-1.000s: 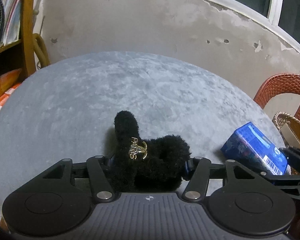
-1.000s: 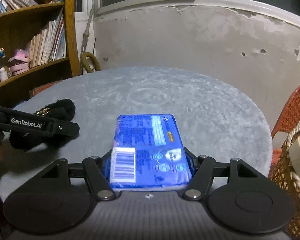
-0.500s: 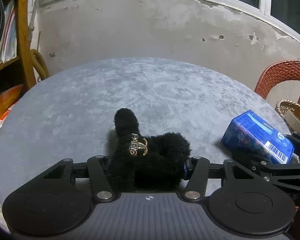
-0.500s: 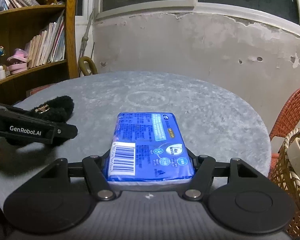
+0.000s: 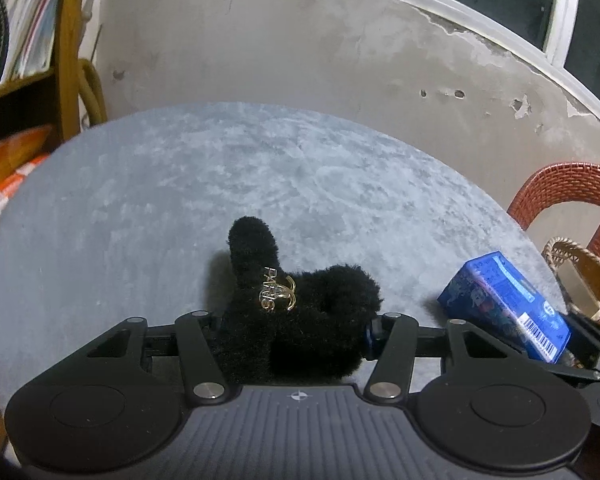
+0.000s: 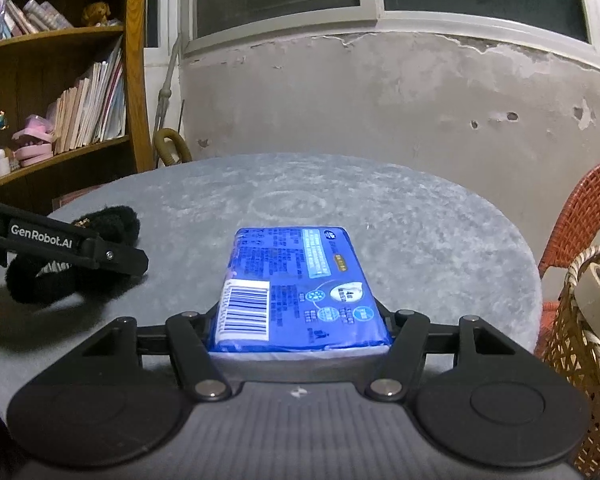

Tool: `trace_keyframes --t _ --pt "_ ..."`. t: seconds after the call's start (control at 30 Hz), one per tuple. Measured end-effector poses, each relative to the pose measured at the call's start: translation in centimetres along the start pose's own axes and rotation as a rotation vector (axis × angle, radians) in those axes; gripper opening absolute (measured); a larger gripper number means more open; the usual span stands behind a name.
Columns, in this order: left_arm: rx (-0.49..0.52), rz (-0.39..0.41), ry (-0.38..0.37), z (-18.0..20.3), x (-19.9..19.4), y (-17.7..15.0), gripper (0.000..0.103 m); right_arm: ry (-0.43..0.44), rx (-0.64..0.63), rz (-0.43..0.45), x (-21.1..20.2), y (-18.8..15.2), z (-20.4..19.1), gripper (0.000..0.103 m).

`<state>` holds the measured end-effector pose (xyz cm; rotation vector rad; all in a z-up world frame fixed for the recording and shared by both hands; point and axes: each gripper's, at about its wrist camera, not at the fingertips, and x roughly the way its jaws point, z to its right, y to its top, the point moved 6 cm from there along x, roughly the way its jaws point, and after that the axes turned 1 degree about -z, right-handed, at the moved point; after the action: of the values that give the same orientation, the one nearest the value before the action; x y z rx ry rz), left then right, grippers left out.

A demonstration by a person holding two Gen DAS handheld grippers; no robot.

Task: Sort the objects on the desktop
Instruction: 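Lift both held objects off the table and raise them up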

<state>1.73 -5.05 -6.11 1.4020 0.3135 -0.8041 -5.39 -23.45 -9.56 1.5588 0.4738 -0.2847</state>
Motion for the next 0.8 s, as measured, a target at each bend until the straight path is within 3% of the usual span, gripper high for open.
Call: trace_keyframes --t 0.2,0.5,0.8 --pt "-0.035 -0.041 0.052 -0.5 -1.0 0.3 0.06 0.016 0.04 -0.015 -0.8 0.5 0.1 0.06" --pt "-0.022 0.022 0.033 0.4 -5.1 -0.2 0.059 0.032 0.034 -0.003 -2.1 1.0 -0.7 0.06" --pt "-0.017 0.01 0.055 1.7 -8.3 -3.8 0.059 0.057 0.038 0.022 -4.2 1.3 -2.4 0.06"
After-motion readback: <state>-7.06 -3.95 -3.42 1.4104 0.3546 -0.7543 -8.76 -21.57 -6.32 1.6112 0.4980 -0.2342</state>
